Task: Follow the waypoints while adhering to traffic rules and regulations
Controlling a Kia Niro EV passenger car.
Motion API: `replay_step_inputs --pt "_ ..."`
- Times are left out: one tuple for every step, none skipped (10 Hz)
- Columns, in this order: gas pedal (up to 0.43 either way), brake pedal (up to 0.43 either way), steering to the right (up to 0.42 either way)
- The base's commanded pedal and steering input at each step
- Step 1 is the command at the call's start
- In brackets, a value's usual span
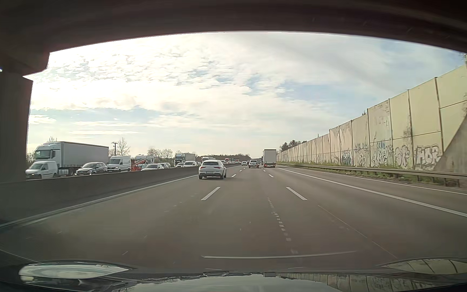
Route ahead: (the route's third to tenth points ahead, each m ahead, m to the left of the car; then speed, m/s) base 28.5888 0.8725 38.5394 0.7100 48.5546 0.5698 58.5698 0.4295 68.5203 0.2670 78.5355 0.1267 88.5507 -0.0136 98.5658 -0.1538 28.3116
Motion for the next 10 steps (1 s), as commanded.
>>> replay_step_inputs --pt "0.26 0.0 0.001" --pt "0.26 0.0 0.001" --pt "0.26 0.0 0.001" --pt "0.26 0.0 0.001" --pt "0.26 0.0 0.001" --pt "0.26 0.0 0.001" --pt "0.26 0.0 0.001" --pt "0.26 0.0 0.001" --pt "0.26 0.0 0.001" --pt "0.26 0.0 0.0"
